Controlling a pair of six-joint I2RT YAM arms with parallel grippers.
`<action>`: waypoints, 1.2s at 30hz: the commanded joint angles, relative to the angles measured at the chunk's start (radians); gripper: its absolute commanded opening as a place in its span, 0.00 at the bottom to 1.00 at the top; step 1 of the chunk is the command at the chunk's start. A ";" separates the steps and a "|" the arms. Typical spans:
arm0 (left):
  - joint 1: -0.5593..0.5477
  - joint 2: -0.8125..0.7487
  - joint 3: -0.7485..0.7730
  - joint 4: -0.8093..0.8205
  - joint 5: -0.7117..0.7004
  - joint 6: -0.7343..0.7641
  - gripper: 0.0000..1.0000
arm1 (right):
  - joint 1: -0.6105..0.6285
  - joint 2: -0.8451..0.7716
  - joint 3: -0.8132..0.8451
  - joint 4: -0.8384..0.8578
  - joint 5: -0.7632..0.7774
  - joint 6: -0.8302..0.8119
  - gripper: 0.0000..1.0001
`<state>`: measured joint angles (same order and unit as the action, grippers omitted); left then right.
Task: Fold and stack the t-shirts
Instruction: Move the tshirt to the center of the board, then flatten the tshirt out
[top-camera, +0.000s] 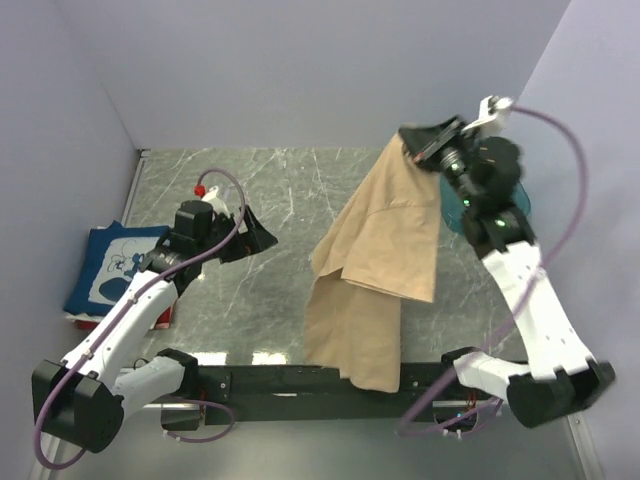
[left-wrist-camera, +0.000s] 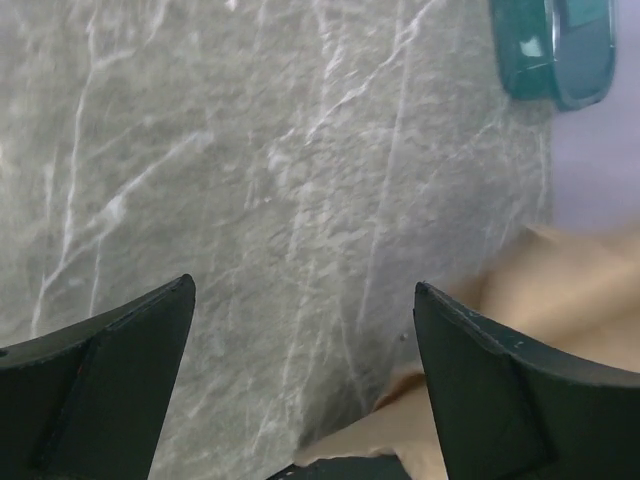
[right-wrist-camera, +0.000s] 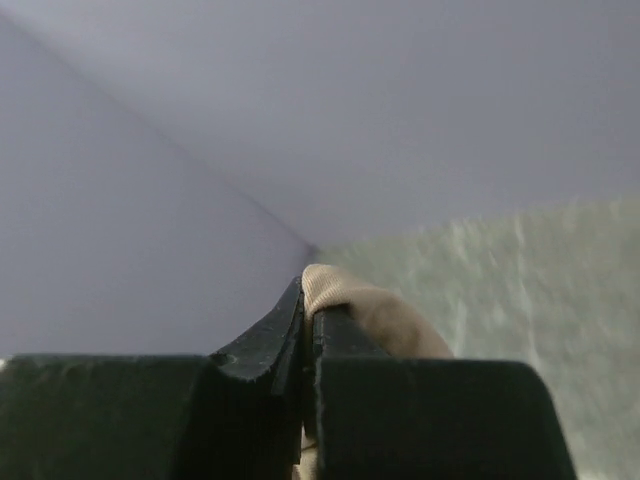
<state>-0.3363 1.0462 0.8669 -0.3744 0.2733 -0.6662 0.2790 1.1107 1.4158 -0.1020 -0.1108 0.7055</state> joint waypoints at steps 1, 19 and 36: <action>0.002 -0.051 -0.086 0.045 -0.032 -0.056 0.95 | -0.095 0.057 -0.185 0.100 -0.117 0.084 0.06; -0.486 -0.011 -0.468 0.279 -0.293 -0.309 0.60 | 0.041 -0.035 -0.756 0.027 0.094 0.002 0.54; -0.932 0.506 -0.155 0.043 -0.604 -0.433 0.45 | 0.046 -0.164 -0.848 -0.041 0.154 -0.046 0.53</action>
<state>-1.2266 1.4479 0.6674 -0.1917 -0.2176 -1.0473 0.3222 0.9691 0.5507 -0.1432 0.0063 0.6853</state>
